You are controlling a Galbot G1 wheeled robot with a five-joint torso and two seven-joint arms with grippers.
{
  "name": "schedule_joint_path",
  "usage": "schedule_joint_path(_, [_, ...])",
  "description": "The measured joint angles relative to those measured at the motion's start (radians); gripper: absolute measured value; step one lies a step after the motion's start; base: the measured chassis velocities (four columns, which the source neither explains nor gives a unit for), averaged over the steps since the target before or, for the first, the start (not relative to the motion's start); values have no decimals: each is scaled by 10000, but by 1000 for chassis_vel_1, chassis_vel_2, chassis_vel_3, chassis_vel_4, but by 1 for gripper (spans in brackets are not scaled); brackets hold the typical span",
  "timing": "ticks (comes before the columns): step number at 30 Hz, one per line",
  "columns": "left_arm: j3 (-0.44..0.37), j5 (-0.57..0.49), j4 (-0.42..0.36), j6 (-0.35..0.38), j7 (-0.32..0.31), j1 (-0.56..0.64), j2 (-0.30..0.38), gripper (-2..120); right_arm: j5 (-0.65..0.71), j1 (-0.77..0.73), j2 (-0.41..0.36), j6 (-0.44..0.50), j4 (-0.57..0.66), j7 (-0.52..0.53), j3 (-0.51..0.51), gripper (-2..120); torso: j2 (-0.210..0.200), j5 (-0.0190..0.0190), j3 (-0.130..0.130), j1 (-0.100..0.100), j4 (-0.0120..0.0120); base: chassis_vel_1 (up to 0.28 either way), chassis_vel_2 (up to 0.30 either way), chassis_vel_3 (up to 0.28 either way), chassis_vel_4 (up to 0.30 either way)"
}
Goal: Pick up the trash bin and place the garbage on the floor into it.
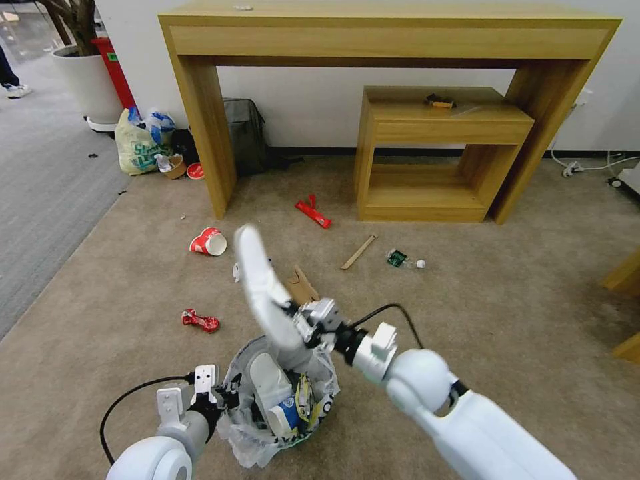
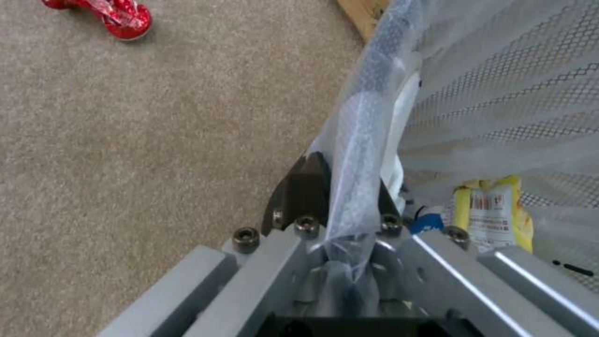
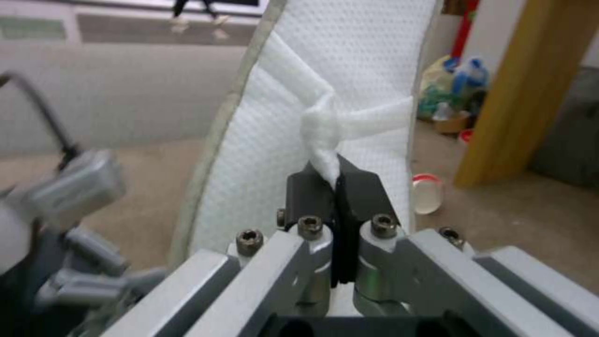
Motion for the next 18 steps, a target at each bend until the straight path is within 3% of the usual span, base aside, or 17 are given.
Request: schedule_joint_path(18, [1, -111, -8, 85, -27, -93, 68, 0, -1705, -194, 432, 502, -1356, 202, -717, 0, 0, 1, 0, 0, -1, 0, 0, 0, 0])
